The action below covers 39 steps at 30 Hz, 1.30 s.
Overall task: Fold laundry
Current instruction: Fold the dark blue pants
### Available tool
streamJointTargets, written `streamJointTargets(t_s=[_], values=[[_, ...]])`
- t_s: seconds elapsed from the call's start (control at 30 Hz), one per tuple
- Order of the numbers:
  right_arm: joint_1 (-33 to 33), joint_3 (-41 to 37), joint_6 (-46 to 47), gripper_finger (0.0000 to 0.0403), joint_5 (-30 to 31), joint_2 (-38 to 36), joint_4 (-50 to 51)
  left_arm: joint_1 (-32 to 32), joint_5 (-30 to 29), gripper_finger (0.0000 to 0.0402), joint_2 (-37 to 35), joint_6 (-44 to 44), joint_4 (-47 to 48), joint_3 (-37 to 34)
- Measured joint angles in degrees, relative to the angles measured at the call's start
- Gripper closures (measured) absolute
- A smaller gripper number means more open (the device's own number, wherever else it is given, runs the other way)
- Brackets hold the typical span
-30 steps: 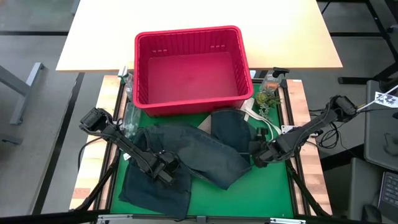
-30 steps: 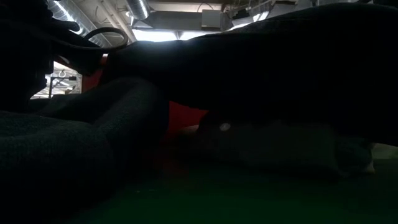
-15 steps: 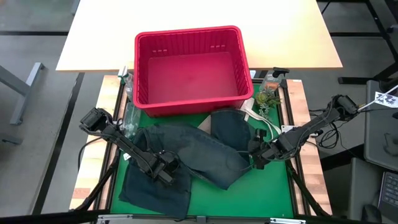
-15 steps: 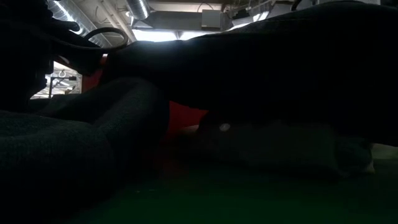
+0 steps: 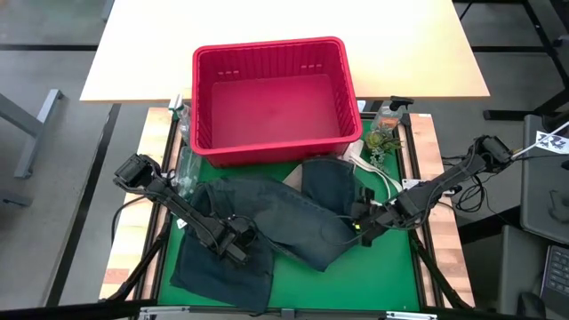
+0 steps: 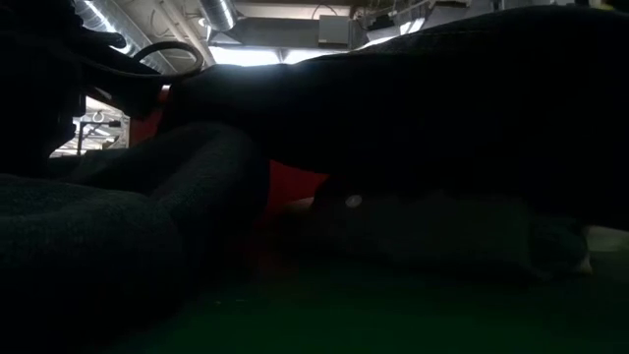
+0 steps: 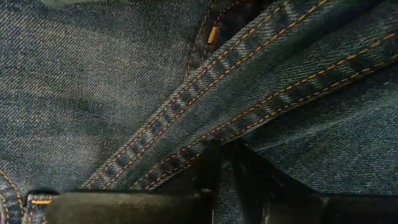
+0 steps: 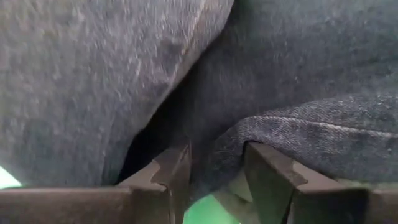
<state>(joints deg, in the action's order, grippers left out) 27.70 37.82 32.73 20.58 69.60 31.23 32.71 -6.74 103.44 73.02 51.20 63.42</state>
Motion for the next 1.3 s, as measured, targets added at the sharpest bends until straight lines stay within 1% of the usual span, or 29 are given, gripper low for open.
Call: streamJointTargets(t_s=[0.13,0.33,0.5,0.7,0.87,1.0,1.07,1.13,1.2,1.3], values=[[0.00,0.00,0.00,0.0259,2.75,0.00,-1.73,0.02,-0.07,0.0369,0.00,0.01,0.00,0.00],[0.04,0.00,0.17,0.0259,6.63,0.00,-1.65,0.02,-0.63,0.0369,0.00,0.01,0.00,0.00],[-0.07,0.00,6.07,0.0259,10.18,0.02,-0.94,0.02,-1.22,0.0369,0.00,0.01,-0.10,0.00],[-2.89,-0.86,11.91,0.0259,7.84,0.02,-1.56,0.02,-1.38,0.0369,0.00,0.01,-0.42,0.00],[-5.29,-3.53,13.32,0.0259,6.44,0.02,-4.44,0.02,-1.44,0.0369,0.00,0.01,-0.46,0.00],[-5.71,-4.09,13.31,0.0261,6.59,0.02,-6.49,0.02,-1.44,0.0369,0.00,-0.05,-0.46,0.00],[-5.70,-4.09,13.28,0.0271,7.05,0.02,-6.77,0.02,-1.43,0.0369,0.00,-0.07,-0.46,0.00],[-5.70,-4.09,12.99,0.0291,7.49,0.02,-7.47,0.02,-1.43,0.0369,0.00,-0.05,-0.47,0.00],[-5.70,-4.09,12.19,0.0321,7.94,0.02,-7.55,0.02,-1.42,0.0369,0.00,-0.05,-0.46,0.00],[-5.69,-4.09,11.75,0.0377,8.32,0.02,-7.61,0.07,-1.42,0.0369,0.00,-0.05,-0.46,-0.02]])
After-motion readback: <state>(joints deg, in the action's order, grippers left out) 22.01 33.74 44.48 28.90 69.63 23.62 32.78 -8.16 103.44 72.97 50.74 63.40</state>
